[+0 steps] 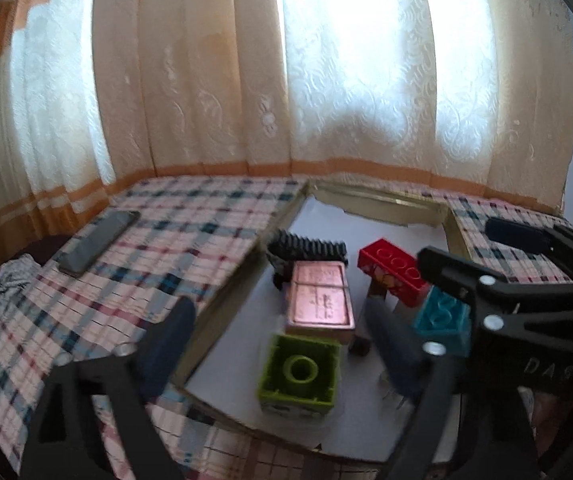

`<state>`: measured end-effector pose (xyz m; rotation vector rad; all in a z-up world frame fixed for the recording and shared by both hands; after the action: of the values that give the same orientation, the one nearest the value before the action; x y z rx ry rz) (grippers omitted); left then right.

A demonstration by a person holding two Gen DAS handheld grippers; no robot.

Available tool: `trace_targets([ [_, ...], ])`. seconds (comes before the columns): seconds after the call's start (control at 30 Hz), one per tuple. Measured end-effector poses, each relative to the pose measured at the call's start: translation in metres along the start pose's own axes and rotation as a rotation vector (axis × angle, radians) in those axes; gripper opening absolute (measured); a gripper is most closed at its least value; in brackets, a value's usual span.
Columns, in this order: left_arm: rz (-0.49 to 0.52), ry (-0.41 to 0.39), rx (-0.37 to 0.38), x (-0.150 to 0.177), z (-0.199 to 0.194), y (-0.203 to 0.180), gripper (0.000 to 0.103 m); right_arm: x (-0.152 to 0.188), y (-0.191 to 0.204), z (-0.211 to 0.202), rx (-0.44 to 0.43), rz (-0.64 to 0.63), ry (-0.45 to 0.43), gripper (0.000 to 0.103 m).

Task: Organize rigid objects

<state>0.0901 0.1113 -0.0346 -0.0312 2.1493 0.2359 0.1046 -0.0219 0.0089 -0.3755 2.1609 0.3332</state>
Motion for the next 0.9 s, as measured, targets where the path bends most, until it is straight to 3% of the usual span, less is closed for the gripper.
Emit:
trace_targets([
  [0.2, -0.031, -0.014, -0.031, -0.005, -0.018, 0.013, 0.102, -0.005, -0.003, -0.021, -0.005, 0.036, -0.05, 0.087],
  [0.5, -0.062, -0.002, -0.061, -0.004, -0.029, 0.026, 0.102, -0.007, 0.004, -0.049, -0.015, 0.029, -0.103, 0.087],
  [0.9, -0.044, -0.015, -0.074, -0.003, -0.037, 0.024, 0.102, -0.003, 0.002, -0.061, -0.013, 0.036, -0.111, 0.088],
])
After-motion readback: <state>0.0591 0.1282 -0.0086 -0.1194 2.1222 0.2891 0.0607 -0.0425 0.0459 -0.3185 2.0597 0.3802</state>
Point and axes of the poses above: each gripper's, at about its wrist camera, not at the fingertips, and z roughly the way its jaws point, y to its left, x to its underside, the point moved 1 cm from there along z, roughly the way its jaws point, and after that the axes turned 9 degrees about z, right-handed, at the moved point
